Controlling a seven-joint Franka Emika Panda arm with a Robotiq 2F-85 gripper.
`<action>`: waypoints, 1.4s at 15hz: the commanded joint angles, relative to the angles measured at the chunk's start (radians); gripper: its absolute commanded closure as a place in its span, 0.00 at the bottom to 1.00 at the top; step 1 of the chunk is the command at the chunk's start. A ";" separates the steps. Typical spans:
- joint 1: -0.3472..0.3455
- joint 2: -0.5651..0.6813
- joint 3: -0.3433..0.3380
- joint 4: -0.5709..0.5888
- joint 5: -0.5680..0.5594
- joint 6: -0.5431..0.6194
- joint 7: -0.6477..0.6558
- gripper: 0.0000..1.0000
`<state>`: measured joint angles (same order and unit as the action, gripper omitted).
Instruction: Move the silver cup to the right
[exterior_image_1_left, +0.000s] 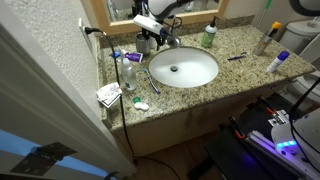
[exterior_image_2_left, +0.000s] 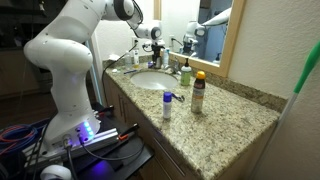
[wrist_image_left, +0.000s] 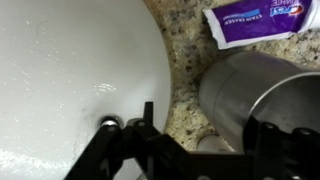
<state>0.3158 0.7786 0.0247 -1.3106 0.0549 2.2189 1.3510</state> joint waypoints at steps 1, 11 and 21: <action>-0.007 0.001 0.013 0.001 0.006 0.027 -0.035 0.53; 0.011 -0.008 -0.003 -0.011 -0.022 0.113 -0.031 0.99; 0.018 -0.380 -0.014 -0.098 -0.150 -0.282 -0.110 0.98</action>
<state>0.3243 0.5476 0.0319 -1.3243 -0.0426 2.0453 1.2257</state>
